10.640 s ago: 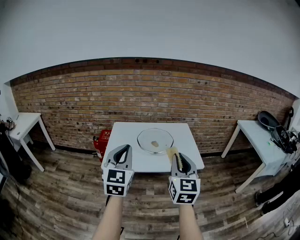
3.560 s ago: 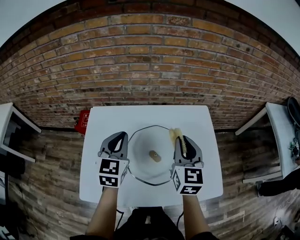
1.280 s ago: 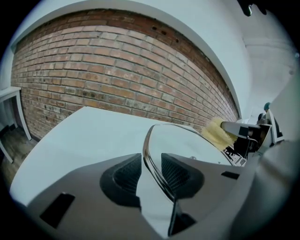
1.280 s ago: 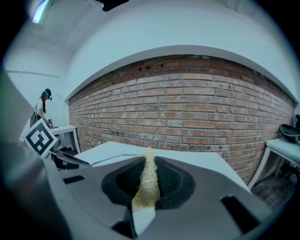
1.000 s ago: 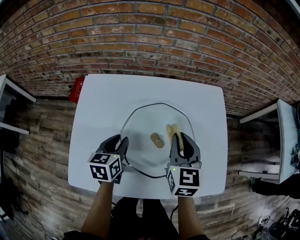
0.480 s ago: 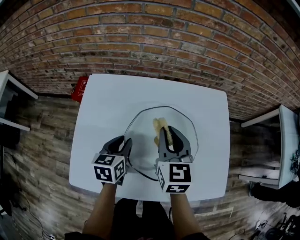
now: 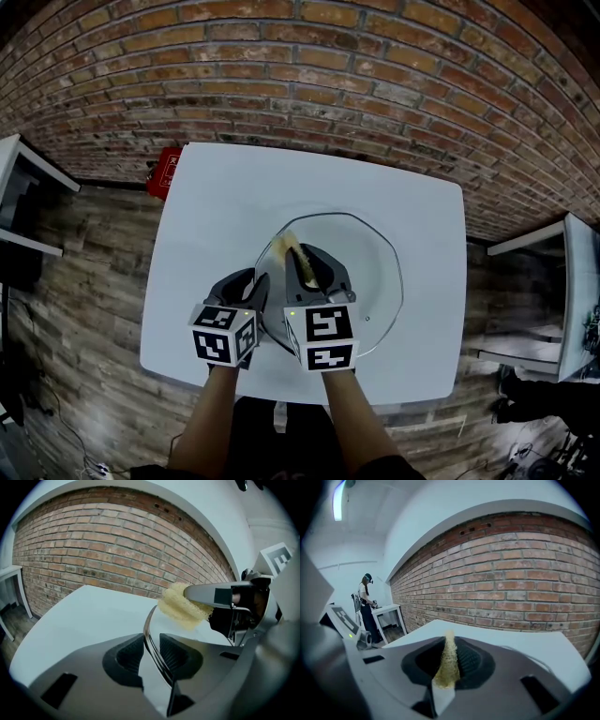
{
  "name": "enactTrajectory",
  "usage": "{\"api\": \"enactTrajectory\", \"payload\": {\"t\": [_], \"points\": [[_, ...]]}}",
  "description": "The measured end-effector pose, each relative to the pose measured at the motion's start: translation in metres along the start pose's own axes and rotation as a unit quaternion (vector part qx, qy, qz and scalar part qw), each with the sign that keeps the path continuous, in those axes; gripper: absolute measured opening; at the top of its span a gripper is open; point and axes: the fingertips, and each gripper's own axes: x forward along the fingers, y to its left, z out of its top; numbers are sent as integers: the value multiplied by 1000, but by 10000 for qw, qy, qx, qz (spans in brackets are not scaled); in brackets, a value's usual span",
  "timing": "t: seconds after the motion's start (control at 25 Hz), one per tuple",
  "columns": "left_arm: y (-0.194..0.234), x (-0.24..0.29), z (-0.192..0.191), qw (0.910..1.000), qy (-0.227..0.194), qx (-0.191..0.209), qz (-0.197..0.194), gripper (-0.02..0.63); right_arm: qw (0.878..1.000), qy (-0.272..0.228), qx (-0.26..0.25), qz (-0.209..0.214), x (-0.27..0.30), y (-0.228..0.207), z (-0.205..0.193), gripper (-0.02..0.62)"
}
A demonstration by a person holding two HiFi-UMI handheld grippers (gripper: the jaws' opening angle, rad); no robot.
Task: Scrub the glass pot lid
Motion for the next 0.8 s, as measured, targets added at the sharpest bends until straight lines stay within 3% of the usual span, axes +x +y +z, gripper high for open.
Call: {"api": "enactTrajectory", "payload": {"t": [0.4,0.8], "points": [[1,2,3,10000,28,58,21,107,9979,630,-95,-102,13,-16,-28,58],[1,3,3,9999,37,90,56,106,9924,898,-15,-837,-5,-77,-45,58]]}}
